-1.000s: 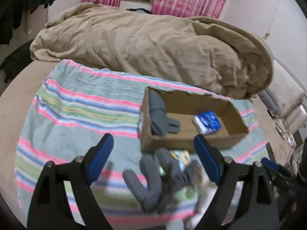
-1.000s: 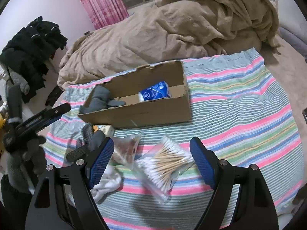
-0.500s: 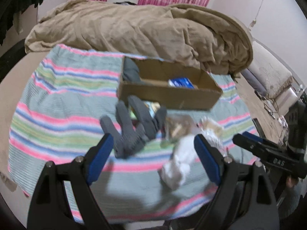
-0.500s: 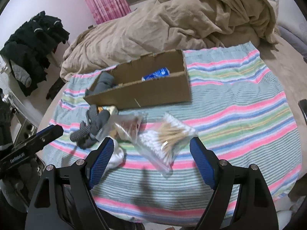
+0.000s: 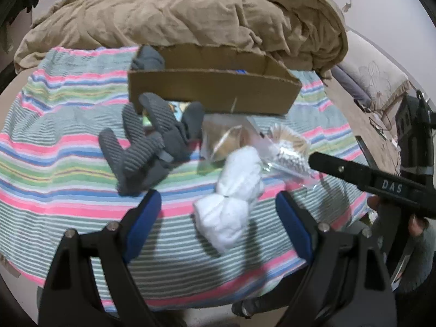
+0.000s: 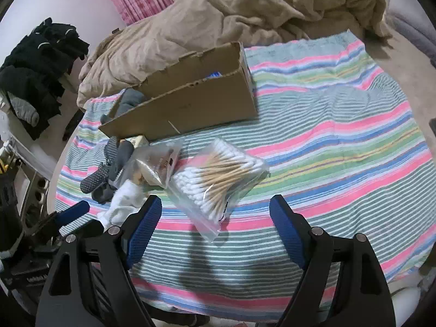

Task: Organize objects
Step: 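Grasp the white sock bundle with the left tool while the right tool grasps the cotton swab bag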

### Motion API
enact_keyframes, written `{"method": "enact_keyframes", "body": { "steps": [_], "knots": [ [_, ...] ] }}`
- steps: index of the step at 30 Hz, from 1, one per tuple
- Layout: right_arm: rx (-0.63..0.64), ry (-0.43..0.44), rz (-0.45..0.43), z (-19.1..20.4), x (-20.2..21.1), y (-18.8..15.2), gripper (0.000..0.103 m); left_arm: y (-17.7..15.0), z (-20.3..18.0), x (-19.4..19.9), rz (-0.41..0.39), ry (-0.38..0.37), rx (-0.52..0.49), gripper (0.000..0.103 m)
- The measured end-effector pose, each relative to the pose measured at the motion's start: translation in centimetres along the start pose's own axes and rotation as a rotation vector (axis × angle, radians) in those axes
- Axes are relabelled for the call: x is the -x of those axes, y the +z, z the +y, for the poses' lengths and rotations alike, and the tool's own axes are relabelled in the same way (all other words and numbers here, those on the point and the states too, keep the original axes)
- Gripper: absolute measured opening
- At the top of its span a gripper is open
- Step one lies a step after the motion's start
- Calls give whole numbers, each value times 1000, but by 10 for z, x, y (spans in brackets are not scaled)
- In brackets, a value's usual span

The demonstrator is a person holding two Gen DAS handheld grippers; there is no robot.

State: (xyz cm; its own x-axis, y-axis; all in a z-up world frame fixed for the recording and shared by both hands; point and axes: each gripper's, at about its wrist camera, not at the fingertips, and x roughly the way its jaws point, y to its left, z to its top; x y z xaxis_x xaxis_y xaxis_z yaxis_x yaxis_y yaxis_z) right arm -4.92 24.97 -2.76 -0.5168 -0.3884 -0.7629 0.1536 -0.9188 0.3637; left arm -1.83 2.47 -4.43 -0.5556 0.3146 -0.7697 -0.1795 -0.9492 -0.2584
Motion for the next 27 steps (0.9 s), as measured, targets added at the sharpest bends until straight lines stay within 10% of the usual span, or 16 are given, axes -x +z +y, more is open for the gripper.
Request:
{"method": "enact_keyframes", "body": {
  "steps": [10, 17, 27],
  "knots": [
    [-83, 28, 16, -11, -27, 6, 80, -4, -4, -30, 48, 18, -9, 78],
    [-129, 96, 12, -14, -41, 14, 50, -5, -11, -33, 34, 41, -75, 53],
    [-94, 72, -24, -4, -24, 13, 37, -3, -18, -17, 4, 29, -80, 37]
  ]
}}
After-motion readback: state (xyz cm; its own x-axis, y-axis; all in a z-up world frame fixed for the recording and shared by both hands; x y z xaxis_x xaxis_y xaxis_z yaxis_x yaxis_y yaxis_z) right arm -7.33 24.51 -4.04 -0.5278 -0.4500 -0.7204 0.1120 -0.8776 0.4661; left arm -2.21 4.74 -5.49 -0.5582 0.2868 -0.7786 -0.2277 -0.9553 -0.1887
